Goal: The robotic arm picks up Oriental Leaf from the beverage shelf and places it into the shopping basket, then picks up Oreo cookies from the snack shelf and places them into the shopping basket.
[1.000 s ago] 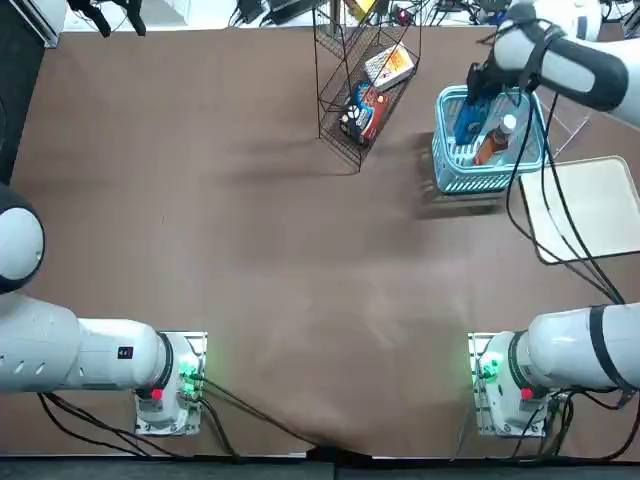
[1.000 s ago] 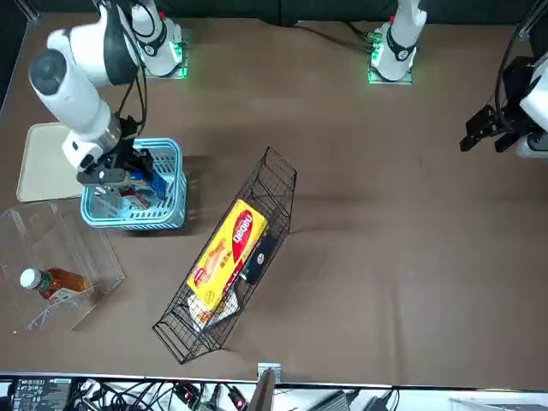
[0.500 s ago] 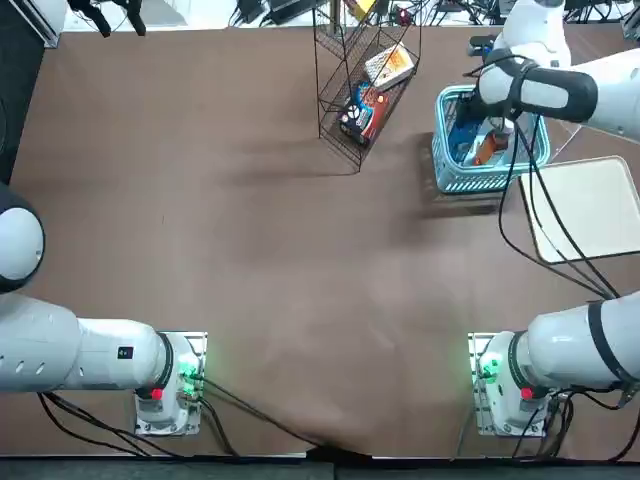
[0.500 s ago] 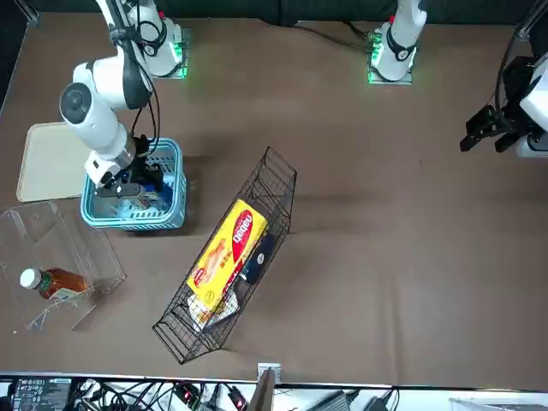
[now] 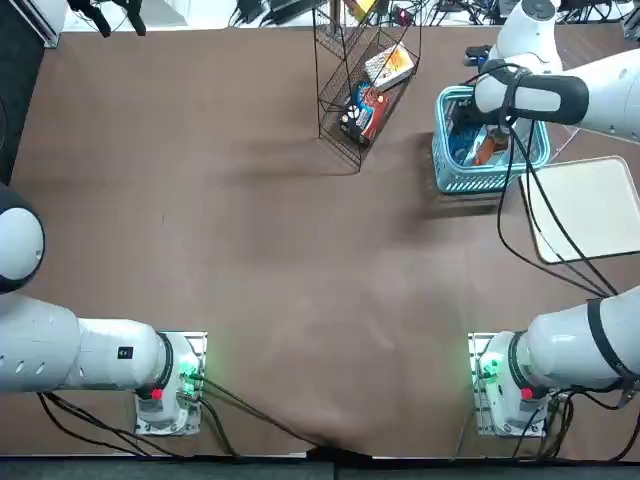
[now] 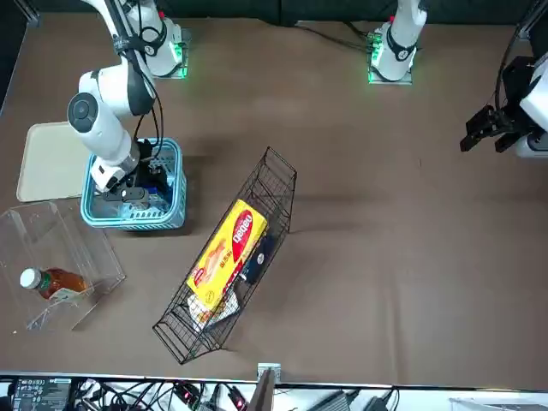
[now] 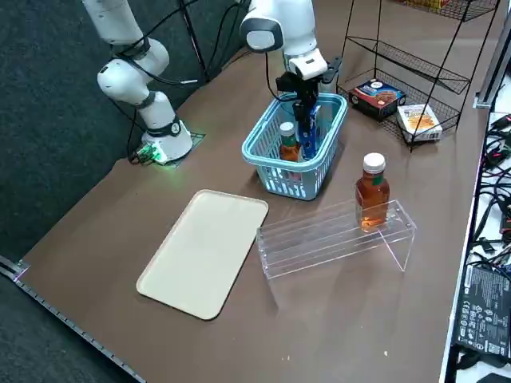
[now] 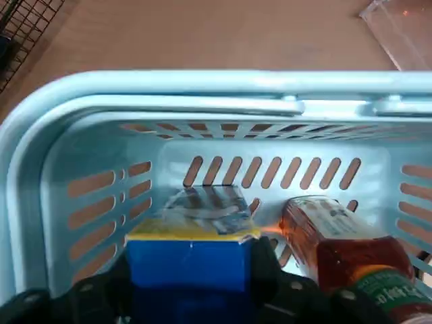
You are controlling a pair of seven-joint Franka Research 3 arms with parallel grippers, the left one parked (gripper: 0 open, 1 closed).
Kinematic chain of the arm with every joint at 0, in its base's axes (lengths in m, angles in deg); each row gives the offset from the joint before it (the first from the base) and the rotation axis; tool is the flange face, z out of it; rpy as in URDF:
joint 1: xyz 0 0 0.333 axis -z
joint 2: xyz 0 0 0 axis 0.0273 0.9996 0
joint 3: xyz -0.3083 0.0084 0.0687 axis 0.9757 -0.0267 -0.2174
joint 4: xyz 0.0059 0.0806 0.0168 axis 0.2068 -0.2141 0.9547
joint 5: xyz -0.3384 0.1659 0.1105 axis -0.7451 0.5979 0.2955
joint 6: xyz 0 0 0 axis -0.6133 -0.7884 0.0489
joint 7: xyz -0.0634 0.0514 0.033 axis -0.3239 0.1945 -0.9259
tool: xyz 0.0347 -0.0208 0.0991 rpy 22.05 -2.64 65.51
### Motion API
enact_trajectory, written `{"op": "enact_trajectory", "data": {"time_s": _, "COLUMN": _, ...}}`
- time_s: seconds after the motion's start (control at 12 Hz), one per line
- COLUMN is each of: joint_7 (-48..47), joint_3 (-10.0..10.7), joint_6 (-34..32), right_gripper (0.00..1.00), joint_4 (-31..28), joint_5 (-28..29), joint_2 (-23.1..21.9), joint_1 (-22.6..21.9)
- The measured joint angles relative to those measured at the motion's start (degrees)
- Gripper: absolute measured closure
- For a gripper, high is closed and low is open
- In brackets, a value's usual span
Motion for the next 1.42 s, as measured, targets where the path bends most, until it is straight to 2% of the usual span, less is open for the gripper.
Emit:
{"op": "enact_trajectory", "data": {"time_s": 0.25, "joint_7": 0.0, "joint_3": 0.0, "joint_6": -0.3, "right_gripper": 0.01, "joint_4": 1.1, "joint_5": 0.0, "joint_2": -0.1, "joint_1": 0.0}}
{"op": "enact_trajectory", "data": {"time_s": 0.5, "joint_7": 0.0, "joint_3": 0.0, "joint_6": -6.2, "right_gripper": 0.00, "joint_4": 5.8, "joint_5": -0.1, "joint_2": -0.4, "joint_1": 0.1}}
{"op": "enact_trajectory", "data": {"time_s": 0.75, "joint_7": -0.1, "joint_3": 0.0, "joint_6": -16.1, "right_gripper": 0.00, "joint_4": 12.2, "joint_5": -0.1, "joint_2": -1.7, "joint_1": 0.1}}
{"op": "enact_trajectory", "data": {"time_s": 0.83, "joint_7": -0.1, "joint_3": 0.0, "joint_6": -22.3, "right_gripper": 0.00, "joint_4": 16.1, "joint_5": -0.1, "joint_2": -3.2, "joint_1": 0.1}}
{"op": "enact_trajectory", "data": {"time_s": 0.92, "joint_7": -0.2, "joint_3": 0.0, "joint_6": -25.1, "right_gripper": 0.00, "joint_4": 17.6, "joint_5": -0.1, "joint_2": -4.0, "joint_1": 0.1}}
{"op": "enact_trajectory", "data": {"time_s": 1.25, "joint_7": -0.1, "joint_3": 0.3, "joint_6": -34.4, "right_gripper": 0.00, "joint_4": 21.6, "joint_5": -0.1, "joint_2": -8.5, "joint_1": 0.2}}
{"op": "enact_trajectory", "data": {"time_s": 1.42, "joint_7": 0.5, "joint_3": 1.3, "joint_6": -38.3, "right_gripper": 0.00, "joint_4": 22.7, "joint_5": -0.1, "joint_2": -10.6, "joint_1": 0.2}}
